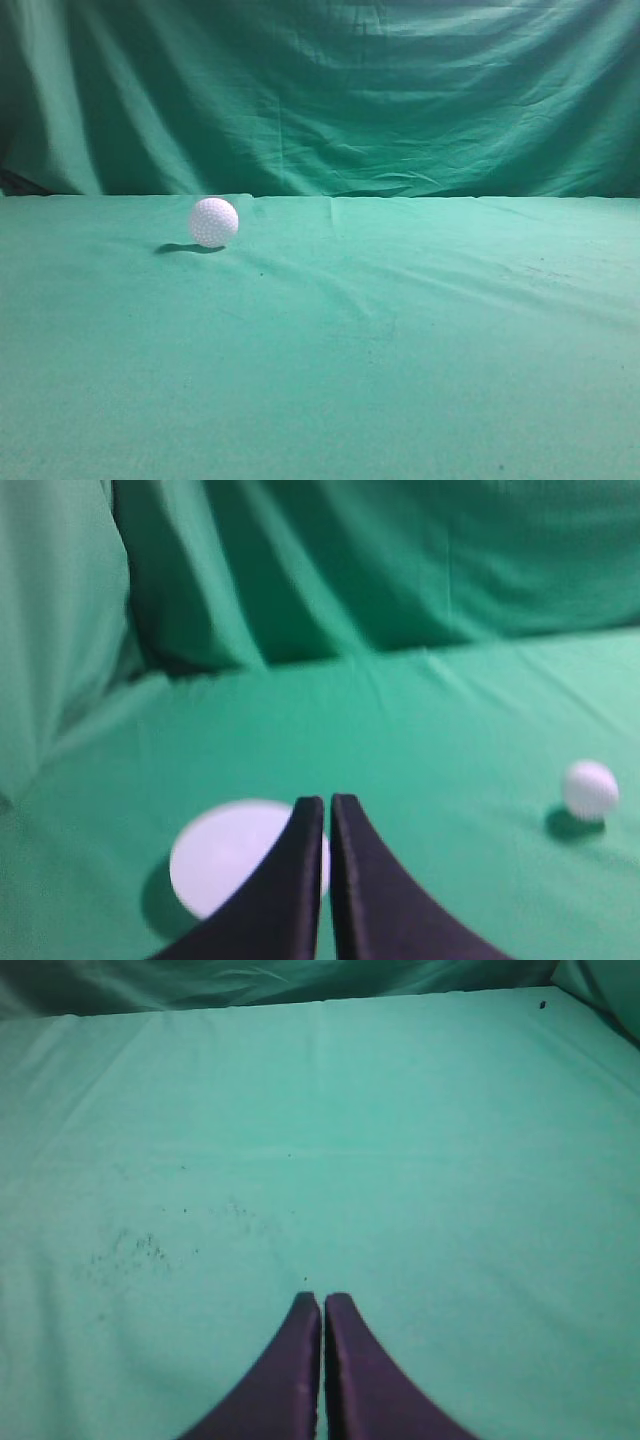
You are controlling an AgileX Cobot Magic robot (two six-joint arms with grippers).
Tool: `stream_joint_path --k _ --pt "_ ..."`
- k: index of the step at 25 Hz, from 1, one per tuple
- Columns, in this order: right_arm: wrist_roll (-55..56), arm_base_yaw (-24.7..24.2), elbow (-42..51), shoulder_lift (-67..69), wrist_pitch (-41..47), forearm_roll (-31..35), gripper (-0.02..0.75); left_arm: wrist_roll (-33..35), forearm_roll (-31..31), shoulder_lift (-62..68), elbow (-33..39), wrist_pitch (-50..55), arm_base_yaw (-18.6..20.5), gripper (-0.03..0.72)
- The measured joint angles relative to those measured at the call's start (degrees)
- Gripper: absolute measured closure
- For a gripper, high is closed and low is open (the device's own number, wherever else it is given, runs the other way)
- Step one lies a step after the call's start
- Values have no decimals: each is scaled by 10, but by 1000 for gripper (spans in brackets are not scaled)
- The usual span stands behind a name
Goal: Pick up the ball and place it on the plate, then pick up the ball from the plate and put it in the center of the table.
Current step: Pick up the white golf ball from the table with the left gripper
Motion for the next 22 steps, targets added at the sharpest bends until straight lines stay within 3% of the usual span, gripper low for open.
stream_joint_path --k 6,9,13,17,22 --pt "0 0 0 0 0 0 738 -5 0 0 0 -74 0 688" --pt "0 0 0 0 0 0 738 -59 0 0 0 -149 0 688" --pt "0 0 0 0 0 0 738 -94 20 16 -66 -46 0 688" --pt "0 0 0 0 0 0 738 -97 47 116 -167 75 0 688" --pt "0 0 0 0 0 0 738 -97 1 249 -248 143 0 688"
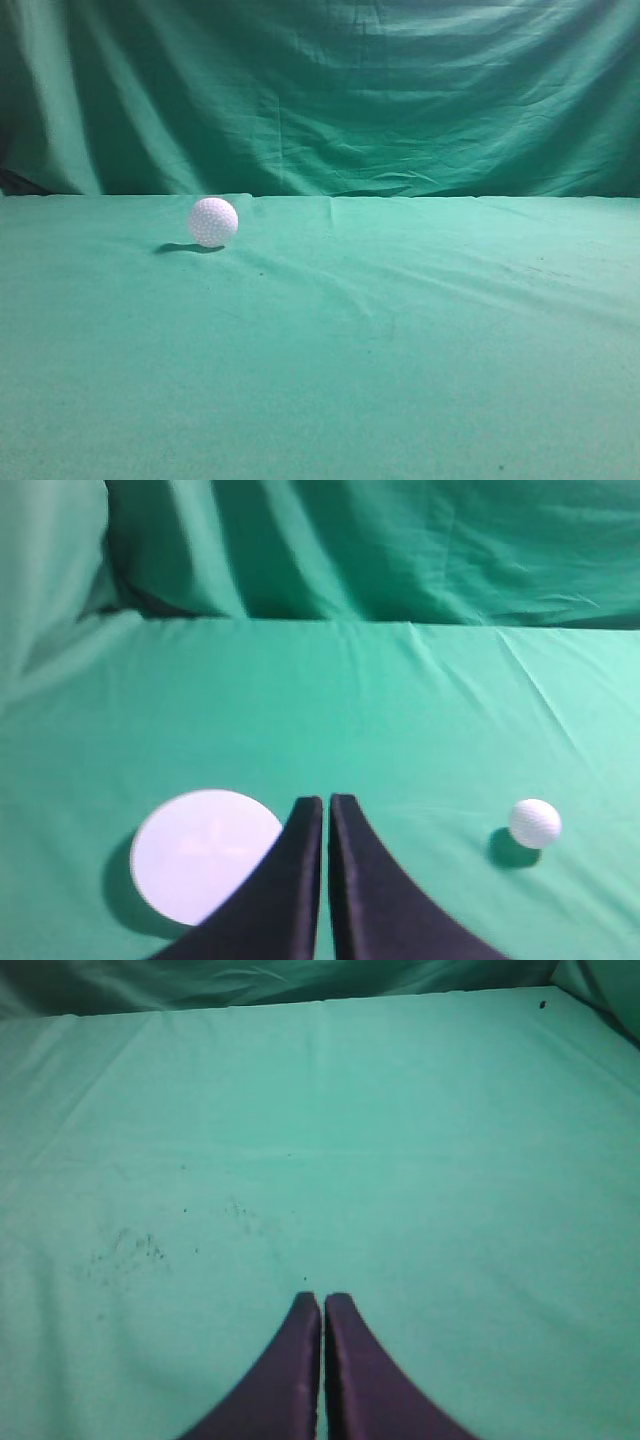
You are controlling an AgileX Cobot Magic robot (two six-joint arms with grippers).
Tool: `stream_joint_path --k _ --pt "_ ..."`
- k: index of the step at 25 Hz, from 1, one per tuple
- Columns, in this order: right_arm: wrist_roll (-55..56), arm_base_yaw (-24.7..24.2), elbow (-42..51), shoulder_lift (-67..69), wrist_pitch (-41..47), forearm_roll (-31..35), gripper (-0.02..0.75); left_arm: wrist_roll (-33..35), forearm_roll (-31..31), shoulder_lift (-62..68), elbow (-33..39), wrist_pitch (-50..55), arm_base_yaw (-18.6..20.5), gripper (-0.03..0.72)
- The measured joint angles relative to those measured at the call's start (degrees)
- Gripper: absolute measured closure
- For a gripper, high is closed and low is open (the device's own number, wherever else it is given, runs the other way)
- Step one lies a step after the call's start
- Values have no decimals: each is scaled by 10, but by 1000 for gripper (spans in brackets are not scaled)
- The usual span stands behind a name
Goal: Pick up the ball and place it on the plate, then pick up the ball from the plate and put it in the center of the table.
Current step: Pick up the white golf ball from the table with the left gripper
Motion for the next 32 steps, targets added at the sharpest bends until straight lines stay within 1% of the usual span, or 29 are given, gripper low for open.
stream_joint_path --k 4,7,11,13,16,19,22,24,26,32 --pt "0 0 0 0 0 0 738 6 -94 54 -9 -14 0 688" --pt "0 0 0 0 0 0 738 76 -124 105 -37 27 0 688" --pt "0 0 0 0 0 0 738 193 -157 203 -124 143 -2 688" --pt "0 0 0 0 0 0 738 233 -168 253 -167 174 -18 688" --pt "0 0 0 0 0 0 738 264 -172 334 -217 187 -74 688" --pt "0 0 0 0 0 0 738 268 -147 415 -264 187 -140 688" --pt "0 0 0 0 0 0 738 227 -103 497 -315 187 -190 688" --pt "0 0 0 0 0 0 738 199 -72 552 -350 199 -207 688" --pt "0 0 0 0 0 0 738 188 -54 600 -387 213 -216 688" --pt "0 0 0 0 0 0 738 185 -44 731 -484 232 -232 688"
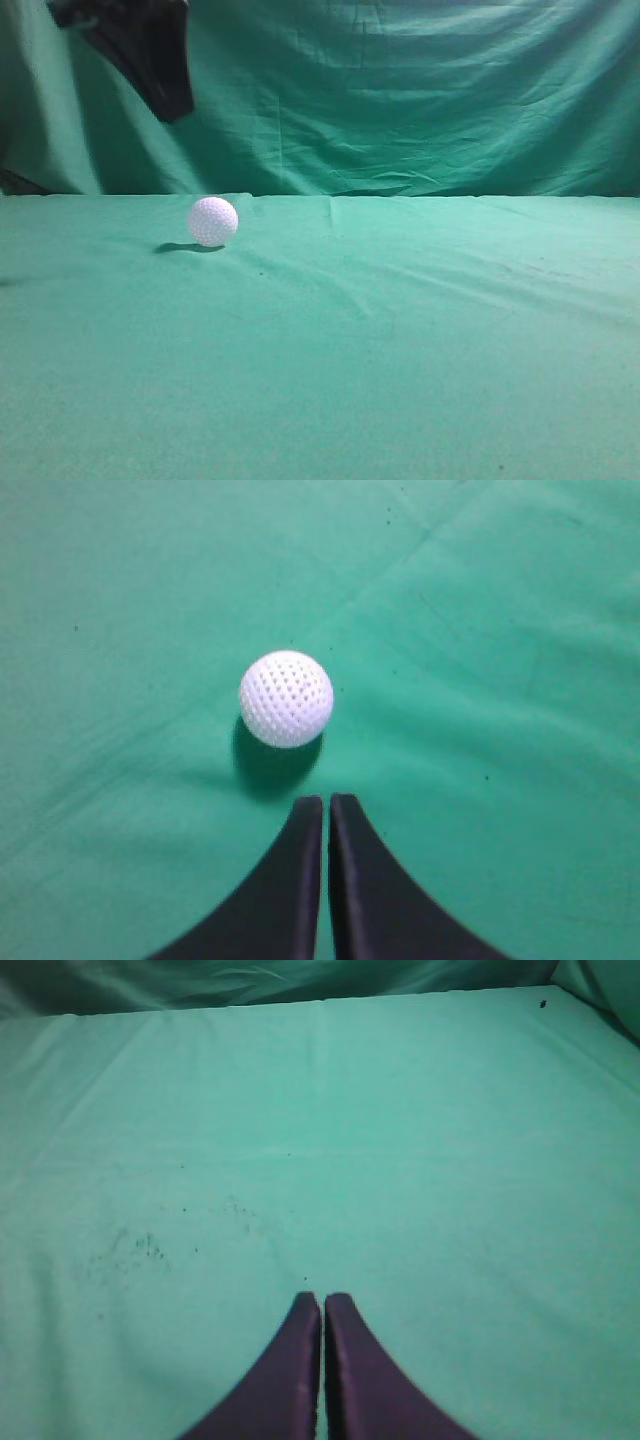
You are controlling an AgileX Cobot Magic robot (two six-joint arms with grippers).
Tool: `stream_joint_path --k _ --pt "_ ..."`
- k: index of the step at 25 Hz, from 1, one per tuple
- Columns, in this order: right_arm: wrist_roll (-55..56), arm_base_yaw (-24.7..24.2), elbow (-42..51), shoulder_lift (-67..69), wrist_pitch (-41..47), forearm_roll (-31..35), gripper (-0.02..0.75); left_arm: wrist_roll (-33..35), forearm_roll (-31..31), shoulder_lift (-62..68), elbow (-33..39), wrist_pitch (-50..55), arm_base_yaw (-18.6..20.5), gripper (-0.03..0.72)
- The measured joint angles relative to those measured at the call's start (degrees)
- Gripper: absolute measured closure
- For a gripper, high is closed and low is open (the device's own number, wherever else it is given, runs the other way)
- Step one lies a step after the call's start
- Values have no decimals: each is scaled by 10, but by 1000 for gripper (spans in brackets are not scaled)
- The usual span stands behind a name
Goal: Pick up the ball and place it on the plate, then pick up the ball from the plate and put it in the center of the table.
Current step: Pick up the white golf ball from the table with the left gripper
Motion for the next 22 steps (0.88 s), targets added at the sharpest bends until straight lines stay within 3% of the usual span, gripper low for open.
stream_joint_path --k 5,9,13,15,18,20,22 --pt "0 0 0 0 0 0 738 25 1 72 -56 1 -7 688" --pt "0 0 0 0 0 0 738 29 1 112 -74 0 -7 467" --pt "0 0 0 0 0 0 738 27 -3 128 -76 0 -7 112" --pt "0 0 0 0 0 0 738 19 -1 135 -78 -2 -7 36" --pt "0 0 0 0 0 0 738 16 1 149 -79 -6 -7 48" --pt "0 0 0 0 0 0 738 16 2 162 -79 -11 -7 156" --pt "0 0 0 0 0 0 738 16 5 171 -79 -21 -7 167"
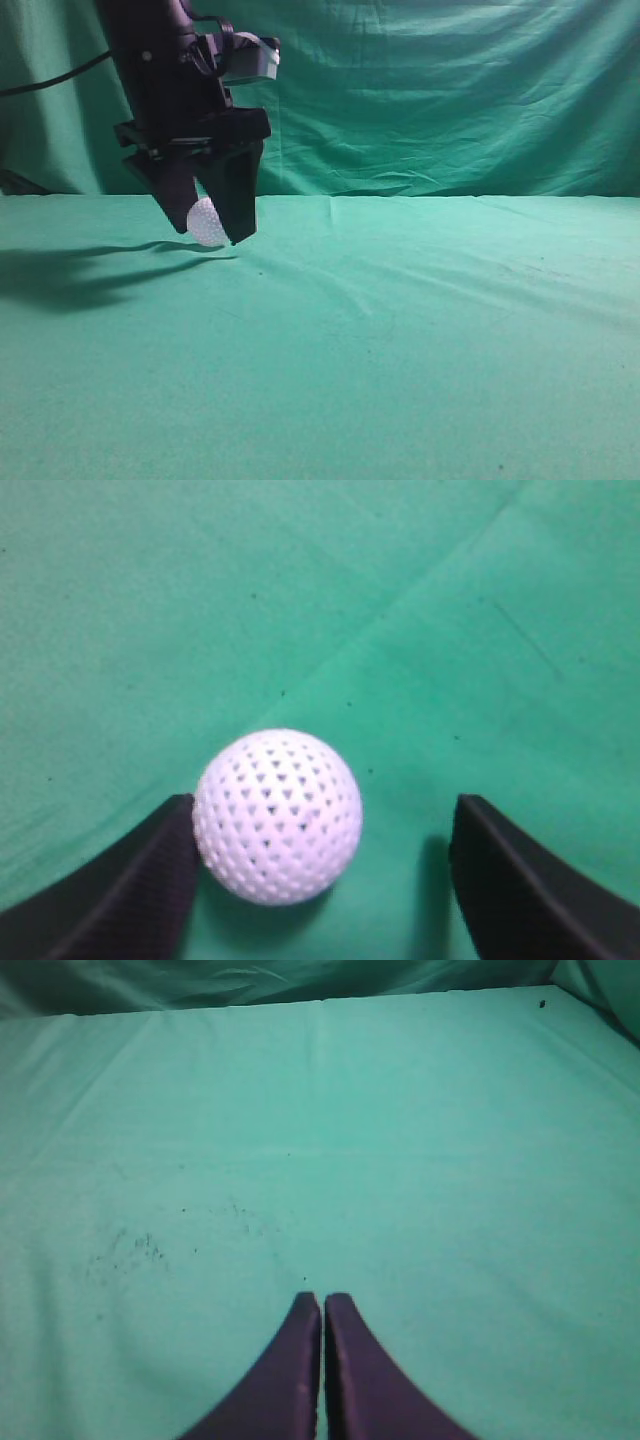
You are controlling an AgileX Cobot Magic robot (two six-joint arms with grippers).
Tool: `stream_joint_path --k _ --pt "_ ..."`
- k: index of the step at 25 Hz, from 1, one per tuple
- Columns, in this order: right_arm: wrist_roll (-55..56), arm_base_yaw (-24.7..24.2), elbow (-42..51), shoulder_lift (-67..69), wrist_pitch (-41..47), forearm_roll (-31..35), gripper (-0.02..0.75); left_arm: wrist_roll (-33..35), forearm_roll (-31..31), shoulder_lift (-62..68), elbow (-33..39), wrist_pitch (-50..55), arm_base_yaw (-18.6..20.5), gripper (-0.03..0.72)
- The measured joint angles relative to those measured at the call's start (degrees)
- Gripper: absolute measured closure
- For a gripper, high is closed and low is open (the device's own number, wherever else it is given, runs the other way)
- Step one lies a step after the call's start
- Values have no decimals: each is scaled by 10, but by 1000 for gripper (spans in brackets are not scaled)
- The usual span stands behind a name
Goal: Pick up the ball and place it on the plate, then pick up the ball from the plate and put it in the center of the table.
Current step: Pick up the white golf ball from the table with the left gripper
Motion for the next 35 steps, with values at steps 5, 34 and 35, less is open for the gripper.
stream_joint_path --k 5,34,35 --pt "0 0 0 0 0 0 738 0 7 4 0 -27 0 193" --pt "0 0 0 0 0 0 738 -81 25 -75 -145 177 43 374" --pt "0 0 0 0 0 0 738 -86 25 -93 -137 180 55 374"
